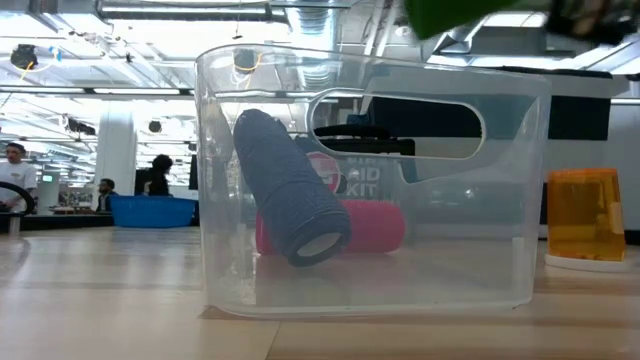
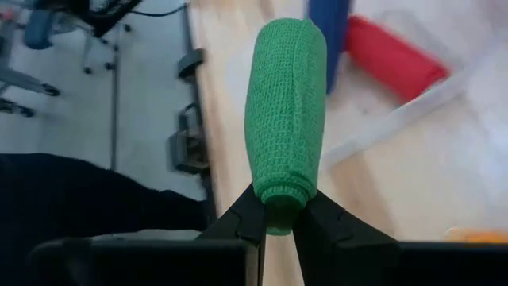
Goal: Pick & place medical supplies in basket/bin
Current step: Put the green bandage into the transparent bin, then adjust the first aid kit
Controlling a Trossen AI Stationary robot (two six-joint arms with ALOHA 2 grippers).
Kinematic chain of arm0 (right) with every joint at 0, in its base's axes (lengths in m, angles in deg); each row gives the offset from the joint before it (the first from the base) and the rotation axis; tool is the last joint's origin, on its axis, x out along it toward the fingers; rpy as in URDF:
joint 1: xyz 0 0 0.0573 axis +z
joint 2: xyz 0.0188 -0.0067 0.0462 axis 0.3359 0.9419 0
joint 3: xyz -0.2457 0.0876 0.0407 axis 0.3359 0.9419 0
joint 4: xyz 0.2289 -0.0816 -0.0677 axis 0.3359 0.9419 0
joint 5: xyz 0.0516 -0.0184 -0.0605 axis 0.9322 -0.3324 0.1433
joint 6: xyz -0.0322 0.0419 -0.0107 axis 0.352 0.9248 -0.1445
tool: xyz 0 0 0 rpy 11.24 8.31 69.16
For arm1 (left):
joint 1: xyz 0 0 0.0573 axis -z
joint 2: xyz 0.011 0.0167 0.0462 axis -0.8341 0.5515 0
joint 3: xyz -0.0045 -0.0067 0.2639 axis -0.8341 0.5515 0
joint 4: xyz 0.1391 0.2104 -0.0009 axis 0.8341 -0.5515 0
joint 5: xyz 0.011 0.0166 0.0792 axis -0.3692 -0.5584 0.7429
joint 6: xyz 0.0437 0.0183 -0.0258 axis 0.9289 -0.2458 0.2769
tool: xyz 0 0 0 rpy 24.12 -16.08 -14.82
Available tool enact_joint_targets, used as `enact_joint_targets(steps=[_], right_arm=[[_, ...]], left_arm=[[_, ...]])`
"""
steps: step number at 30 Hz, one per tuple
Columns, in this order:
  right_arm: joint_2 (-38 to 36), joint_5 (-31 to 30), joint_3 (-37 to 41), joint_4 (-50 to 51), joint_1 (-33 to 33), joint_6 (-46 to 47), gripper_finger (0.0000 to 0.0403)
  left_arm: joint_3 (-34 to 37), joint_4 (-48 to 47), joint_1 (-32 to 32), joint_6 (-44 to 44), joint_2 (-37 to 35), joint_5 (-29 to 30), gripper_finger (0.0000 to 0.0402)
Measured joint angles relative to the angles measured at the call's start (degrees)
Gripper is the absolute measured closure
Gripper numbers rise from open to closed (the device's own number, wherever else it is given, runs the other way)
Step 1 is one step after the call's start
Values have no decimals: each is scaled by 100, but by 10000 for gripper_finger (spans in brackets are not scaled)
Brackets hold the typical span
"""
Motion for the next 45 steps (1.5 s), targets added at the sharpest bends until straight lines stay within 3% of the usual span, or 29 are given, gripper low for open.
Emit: enact_joint_targets(steps=[11,19,23,34,38,45], right_arm=[[843,1592,4,-1038,-846,-804,365],[1102,2124,-69,-1241,-1126,-985,359],[1102,2166,-254,-1257,-1197,-1232,331],[1102,2513,-322,-1125,-1349,-1494,203],[1102,2519,-322,-1182,-1424,-1576,186],[1102,2318,-322,-1249,-1613,-1612,191]], left_arm=[[0,-25,0,6,189,-180,192],[0,-43,0,192,189,-123,192],[0,-69,0,205,189,-119,192],[-2,-77,0,328,189,-106,192],[-2,-80,0,328,189,-106,192],[-2,-80,0,328,189,-108,192]])
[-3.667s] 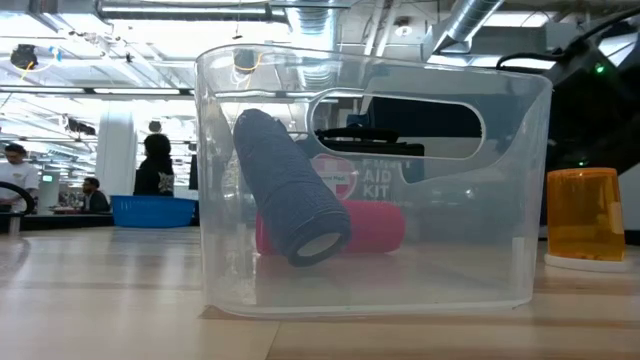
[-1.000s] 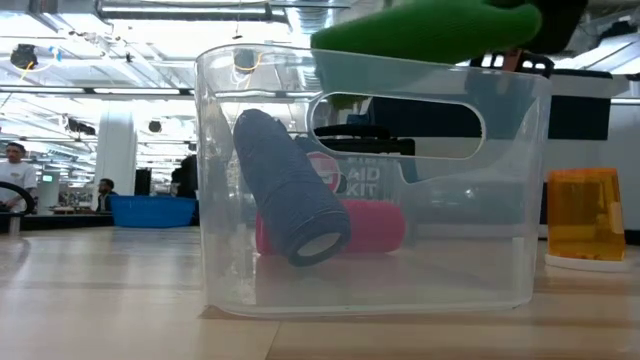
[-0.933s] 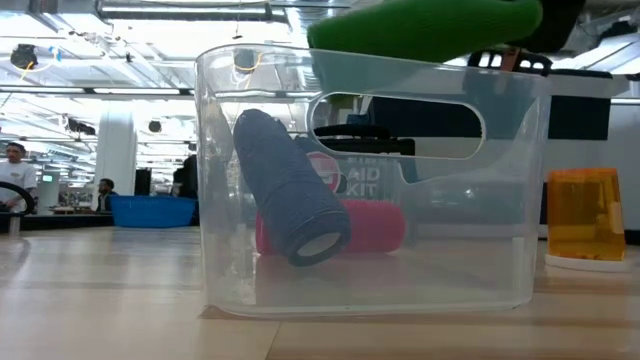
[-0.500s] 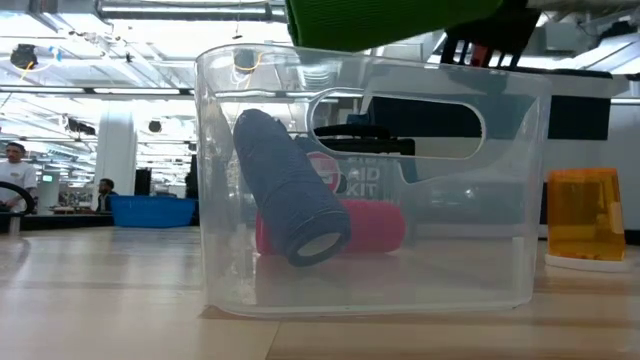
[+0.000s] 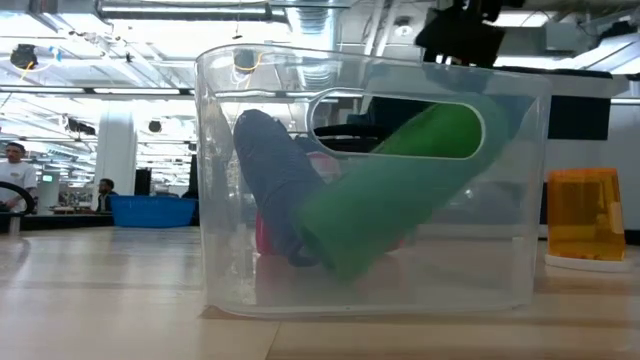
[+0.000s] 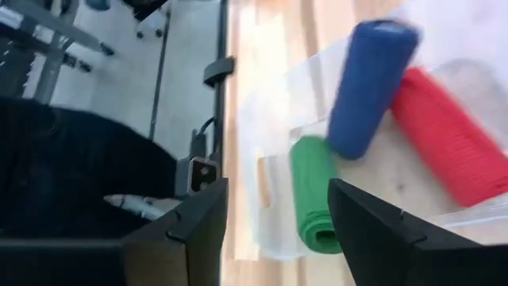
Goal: Pick & place medical supplies in basket/bin
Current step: Adjust the first aid kit
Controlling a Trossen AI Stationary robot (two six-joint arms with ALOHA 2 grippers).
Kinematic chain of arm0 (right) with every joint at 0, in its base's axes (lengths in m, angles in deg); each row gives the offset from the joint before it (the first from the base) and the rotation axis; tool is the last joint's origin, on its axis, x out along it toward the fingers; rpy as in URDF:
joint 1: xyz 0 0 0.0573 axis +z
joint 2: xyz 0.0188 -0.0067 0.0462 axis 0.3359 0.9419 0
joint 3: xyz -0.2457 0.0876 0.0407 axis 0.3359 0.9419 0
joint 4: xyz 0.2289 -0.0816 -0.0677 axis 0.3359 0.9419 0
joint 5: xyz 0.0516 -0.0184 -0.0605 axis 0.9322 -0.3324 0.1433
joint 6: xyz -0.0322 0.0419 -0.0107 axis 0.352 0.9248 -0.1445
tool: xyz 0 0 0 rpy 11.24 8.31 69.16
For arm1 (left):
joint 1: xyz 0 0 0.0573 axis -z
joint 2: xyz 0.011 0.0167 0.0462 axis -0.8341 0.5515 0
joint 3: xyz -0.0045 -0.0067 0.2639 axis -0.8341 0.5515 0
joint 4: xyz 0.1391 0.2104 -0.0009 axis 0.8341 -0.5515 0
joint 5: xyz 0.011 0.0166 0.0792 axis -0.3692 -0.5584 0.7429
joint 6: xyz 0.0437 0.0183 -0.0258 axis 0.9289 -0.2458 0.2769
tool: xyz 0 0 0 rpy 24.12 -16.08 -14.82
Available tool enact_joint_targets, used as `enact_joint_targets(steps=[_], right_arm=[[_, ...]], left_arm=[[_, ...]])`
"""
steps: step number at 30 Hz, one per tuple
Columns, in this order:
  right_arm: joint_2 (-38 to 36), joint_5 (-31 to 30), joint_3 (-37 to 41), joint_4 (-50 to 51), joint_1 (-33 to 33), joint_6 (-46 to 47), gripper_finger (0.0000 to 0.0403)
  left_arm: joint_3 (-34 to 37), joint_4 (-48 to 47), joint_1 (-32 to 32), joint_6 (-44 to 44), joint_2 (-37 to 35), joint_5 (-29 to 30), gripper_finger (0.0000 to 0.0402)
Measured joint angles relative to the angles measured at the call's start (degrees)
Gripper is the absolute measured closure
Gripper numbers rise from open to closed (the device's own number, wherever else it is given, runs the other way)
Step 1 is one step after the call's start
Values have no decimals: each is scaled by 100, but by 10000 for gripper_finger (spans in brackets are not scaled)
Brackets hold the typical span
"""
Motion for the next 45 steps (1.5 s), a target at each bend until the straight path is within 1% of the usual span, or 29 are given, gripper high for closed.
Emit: enact_joint_targets(steps=[2,6,9,13,17,19,22,26,33,39,43,45], right_arm=[[0,-192,0,-2,-65,2,195],[-60,-822,-3,-32,-201,126,207],[-111,-1314,0,95,-293,315,229],[-103,-1776,-2,285,-386,342,288],[-103,-1886,52,378,-479,170,367],[-103,-1973,141,398,-542,166,393],[-103,-2154,262,395,-640,166,392],[-103,-2378,436,415,-816,159,400],[-103,-2407,759,382,-1148,155,401],[-103,-2556,1034,356,-1435,166,402],[-103,-2567,1058,312,-1496,153,402],[-103,-2668,1058,322,-1497,151,402]], left_arm=[[0,0,0,0,0,0,192],[0,0,0,0,0,0,192],[0,1,0,0,0,0,192],[-2,2,0,0,0,0,192],[-2,2,0,0,0,0,192],[-2,0,0,0,0,0,192],[-2,0,0,1,0,0,192],[-2,0,0,2,0,0,192],[-2,0,0,2,0,59,192],[-2,-2,0,2,0,61,192],[-2,-2,0,3,0,117,192],[-2,0,0,2,0,120,192]])
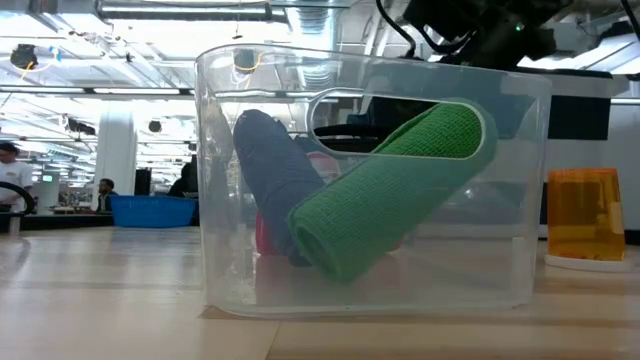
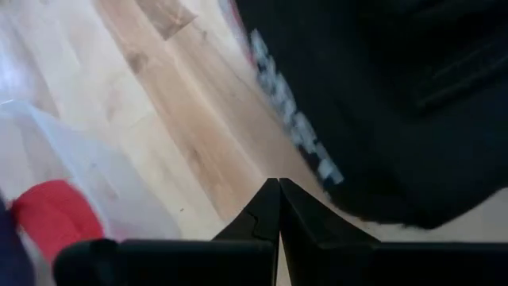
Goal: Pick & place medical supplies in basket/bin
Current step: Adjust the first aid kit
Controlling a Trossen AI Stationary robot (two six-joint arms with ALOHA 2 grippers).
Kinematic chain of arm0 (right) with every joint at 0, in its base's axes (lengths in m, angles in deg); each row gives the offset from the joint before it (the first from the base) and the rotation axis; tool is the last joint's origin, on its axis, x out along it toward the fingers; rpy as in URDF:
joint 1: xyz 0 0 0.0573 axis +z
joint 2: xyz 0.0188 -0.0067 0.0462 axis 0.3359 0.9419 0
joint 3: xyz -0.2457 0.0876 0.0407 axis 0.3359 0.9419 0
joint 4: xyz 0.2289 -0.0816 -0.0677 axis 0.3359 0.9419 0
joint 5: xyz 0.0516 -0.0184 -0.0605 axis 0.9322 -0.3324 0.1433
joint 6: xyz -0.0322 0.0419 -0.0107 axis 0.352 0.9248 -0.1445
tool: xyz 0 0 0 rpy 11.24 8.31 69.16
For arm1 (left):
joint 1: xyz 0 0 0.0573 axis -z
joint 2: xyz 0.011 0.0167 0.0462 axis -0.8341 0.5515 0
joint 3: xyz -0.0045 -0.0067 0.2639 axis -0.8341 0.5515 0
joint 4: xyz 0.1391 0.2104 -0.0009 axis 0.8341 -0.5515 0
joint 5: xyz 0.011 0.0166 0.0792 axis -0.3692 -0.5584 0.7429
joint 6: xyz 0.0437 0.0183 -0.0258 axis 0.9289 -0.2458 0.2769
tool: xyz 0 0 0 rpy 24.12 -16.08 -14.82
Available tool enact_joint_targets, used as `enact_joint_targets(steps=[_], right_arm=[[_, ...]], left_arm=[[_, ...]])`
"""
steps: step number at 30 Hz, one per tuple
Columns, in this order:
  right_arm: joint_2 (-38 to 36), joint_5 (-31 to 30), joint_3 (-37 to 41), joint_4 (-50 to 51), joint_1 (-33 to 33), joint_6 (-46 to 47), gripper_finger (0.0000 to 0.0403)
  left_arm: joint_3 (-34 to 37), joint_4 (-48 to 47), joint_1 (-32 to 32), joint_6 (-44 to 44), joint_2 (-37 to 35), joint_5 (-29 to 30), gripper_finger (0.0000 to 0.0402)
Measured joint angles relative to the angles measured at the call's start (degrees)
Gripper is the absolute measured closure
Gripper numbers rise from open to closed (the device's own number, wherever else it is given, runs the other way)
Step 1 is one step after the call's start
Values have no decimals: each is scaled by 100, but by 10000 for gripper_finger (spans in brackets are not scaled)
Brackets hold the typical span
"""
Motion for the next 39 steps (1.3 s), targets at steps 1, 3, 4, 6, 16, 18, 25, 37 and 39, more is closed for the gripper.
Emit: enact_joint_targets(steps=[1,3,4,6,16,18,25,37,39], right_arm=[[0,-58,0,2,-8,2,402],[0,-128,0,6,-36,2,402],[0,-173,0,14,-38,0,403],[0,-245,0,43,-69,2,403],[0,-303,0,175,-139,9,403],[0,-256,0,177,-110,10,403],[0,-345,0,333,-104,83,403],[0,-490,-2,400,-281,66,403],[0,-501,-2,399,-340,63,403]], left_arm=[[0,0,0,0,0,2,192],[0,0,0,0,0,4,192],[0,0,0,0,0,7,192],[0,0,0,0,0,9,192],[0,0,0,-17,0,28,192],[0,0,-1,-17,0,36,192],[0,0,0,-20,0,35,192],[0,2,-1,-22,0,33,192],[0,2,0,-22,-1,33,192]])
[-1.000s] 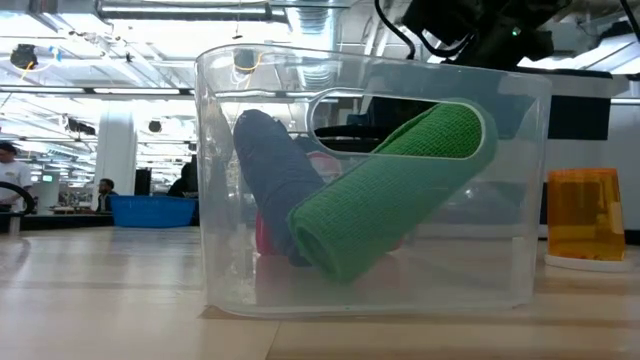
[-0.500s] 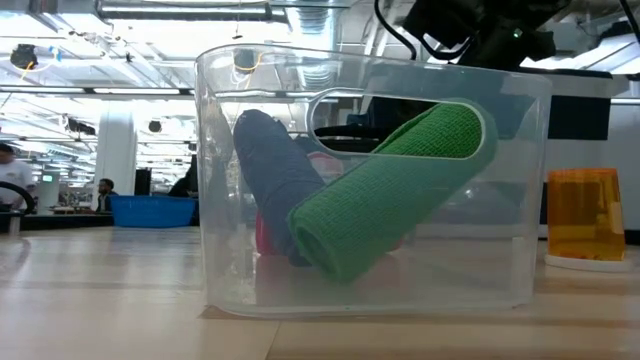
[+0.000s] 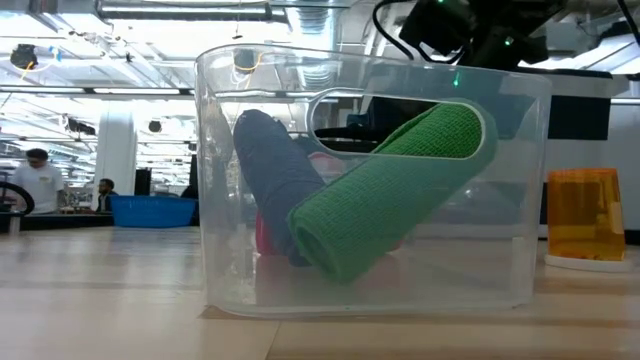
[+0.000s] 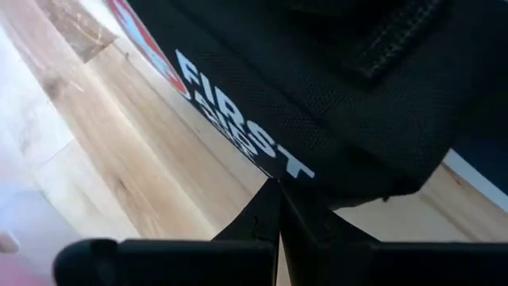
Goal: Pick & place medical supplies in basket/bin
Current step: Adjust the first aid kit
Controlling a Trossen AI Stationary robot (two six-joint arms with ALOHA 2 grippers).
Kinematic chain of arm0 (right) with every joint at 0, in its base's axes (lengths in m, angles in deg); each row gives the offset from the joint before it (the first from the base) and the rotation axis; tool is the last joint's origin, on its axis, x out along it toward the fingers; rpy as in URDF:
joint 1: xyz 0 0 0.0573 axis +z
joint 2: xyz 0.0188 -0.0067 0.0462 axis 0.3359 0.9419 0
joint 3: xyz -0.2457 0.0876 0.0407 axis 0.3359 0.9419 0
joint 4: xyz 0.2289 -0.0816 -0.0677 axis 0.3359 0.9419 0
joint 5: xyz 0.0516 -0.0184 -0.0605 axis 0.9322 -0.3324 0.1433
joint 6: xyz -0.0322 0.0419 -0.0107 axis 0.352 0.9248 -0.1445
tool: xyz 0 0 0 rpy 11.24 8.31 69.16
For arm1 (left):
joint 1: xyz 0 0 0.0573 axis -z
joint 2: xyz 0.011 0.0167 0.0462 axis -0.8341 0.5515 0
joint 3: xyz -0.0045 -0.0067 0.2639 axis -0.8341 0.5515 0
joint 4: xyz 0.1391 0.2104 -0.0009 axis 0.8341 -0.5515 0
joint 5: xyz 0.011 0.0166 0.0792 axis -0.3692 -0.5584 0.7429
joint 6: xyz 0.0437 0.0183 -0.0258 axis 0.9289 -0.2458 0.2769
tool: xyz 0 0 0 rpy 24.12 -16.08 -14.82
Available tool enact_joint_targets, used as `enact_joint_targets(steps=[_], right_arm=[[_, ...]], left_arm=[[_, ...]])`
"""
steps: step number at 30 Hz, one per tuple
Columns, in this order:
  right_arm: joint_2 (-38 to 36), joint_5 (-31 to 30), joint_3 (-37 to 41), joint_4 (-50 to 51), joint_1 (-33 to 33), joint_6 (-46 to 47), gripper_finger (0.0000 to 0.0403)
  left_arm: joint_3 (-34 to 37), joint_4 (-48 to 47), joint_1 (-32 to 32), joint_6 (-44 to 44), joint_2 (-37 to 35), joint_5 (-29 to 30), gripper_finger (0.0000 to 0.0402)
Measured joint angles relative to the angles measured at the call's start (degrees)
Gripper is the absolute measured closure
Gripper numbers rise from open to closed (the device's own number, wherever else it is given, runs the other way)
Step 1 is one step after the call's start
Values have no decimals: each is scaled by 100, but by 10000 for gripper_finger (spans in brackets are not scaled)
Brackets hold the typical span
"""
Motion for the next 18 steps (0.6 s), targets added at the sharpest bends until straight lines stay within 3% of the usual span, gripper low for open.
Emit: enact_joint_targets(steps=[8,18], right_arm=[[0,17,0,-1,13,-41,403],[-131,50,-11,-22,527,501,403]], left_arm=[[0,0,0,0,0,0,192],[0,2,0,-2,1,0,192]])
